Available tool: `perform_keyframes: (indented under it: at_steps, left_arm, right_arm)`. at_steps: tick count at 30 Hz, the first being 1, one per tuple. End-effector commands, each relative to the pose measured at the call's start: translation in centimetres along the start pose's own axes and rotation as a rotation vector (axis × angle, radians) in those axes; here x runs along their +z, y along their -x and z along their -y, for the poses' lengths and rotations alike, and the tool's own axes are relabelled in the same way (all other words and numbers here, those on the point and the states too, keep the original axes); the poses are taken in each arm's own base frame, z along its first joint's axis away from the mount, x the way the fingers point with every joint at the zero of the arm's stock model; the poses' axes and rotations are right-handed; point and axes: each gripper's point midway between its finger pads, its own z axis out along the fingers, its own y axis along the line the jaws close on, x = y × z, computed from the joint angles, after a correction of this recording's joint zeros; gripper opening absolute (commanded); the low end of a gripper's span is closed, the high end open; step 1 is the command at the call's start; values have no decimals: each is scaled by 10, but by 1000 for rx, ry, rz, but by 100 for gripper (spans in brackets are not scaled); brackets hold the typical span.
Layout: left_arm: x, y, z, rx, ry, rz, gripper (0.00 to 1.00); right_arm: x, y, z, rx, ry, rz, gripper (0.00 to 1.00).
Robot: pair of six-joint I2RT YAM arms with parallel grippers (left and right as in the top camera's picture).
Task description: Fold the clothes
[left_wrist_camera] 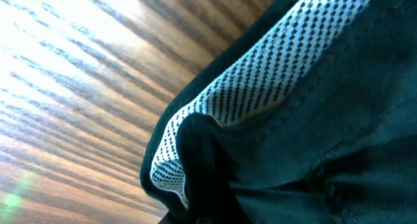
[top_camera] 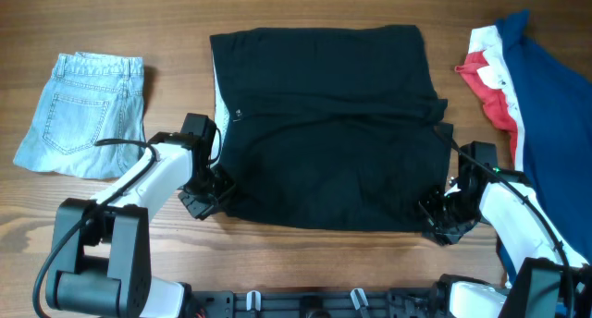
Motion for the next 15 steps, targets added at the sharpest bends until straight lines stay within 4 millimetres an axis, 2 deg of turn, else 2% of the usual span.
perform_keyframes:
  at_steps: [1,5,8,11,15]
  left_arm:
    - [7,-6,-15,11,56,-30,4]
    - [4,-14,-14,77,41,-60,4]
    - [-14,-25,-10,174,-20,-63,4]
    - [-41,-34,-9,239,-83,-2,4]
    - [-86,-46,-9,293,-217,156,4]
  right_arm:
    - [0,5,3,30,-16,39,4]
    - [-1,8,0,-38,-6,51,4]
    - [-12,10,-12,-77,29,55,4]
    - [-41,15,-27,-121,65,105,4]
    - [-98,15,-50,-177,147,219,4]
